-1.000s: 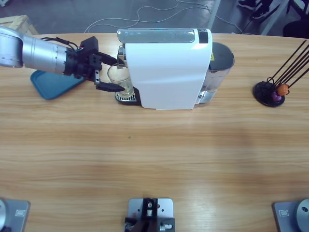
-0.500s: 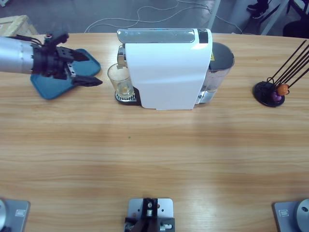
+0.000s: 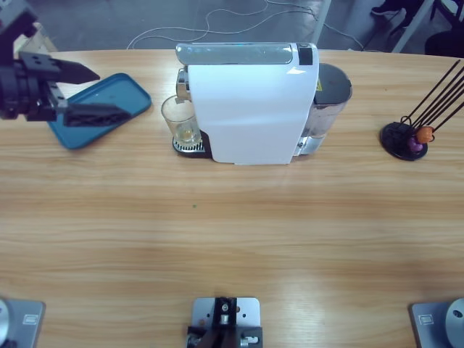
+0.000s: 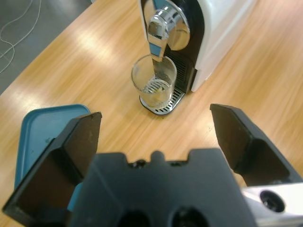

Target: Pour coffee

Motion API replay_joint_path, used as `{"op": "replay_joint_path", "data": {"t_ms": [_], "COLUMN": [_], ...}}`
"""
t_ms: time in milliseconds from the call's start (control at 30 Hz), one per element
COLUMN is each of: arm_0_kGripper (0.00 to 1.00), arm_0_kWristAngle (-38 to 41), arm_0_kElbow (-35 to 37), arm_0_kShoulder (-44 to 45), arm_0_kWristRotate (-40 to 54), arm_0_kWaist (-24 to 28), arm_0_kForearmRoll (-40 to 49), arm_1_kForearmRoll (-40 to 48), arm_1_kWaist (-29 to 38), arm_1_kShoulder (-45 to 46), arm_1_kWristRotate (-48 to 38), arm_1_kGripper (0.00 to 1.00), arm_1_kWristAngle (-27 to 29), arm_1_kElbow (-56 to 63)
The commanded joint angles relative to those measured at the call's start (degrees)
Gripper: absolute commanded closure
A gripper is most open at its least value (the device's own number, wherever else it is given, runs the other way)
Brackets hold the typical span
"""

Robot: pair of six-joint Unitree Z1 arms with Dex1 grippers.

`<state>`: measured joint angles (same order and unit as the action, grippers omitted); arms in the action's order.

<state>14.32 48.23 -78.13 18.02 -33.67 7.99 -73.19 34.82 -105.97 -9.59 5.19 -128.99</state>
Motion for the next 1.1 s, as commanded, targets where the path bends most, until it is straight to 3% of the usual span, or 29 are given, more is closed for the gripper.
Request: {"op": "replay_joint_path", "data": {"t_ms": [33, 533, 1100], "arm_0_kGripper": [0.009, 0.009, 0.009], "arm_0_kWristAngle": [-0.61, -0.66, -0.78], "arm_0_kElbow": [-3.45, -4.28, -4.1], "arm_0_kShoulder": [0.71, 0.98, 0.08], "arm_0_kWristRotate": [-0.44, -0.44, -0.53], "arm_0_kWaist": [-0.69, -0.69, -0.69], "arm_0_kForearmRoll": [1.04, 0.88, 0.35], "arm_1_kForearmRoll": [-2.9, -3.97, -5.19], "arm_1_kWaist": [0.52, 0.96, 1.08], "arm_1_kShoulder": [-10.45, -14.51, -15.06], "arm_1_kWristRotate": [-0.7, -0.52, 0.32], "arm_1_kGripper": [1.0, 1.0, 1.0], "arm_1_kWristAngle": [-3.36, -7.49, -3.6], "arm_1_kElbow": [-4.52, -3.46, -1.02]}}
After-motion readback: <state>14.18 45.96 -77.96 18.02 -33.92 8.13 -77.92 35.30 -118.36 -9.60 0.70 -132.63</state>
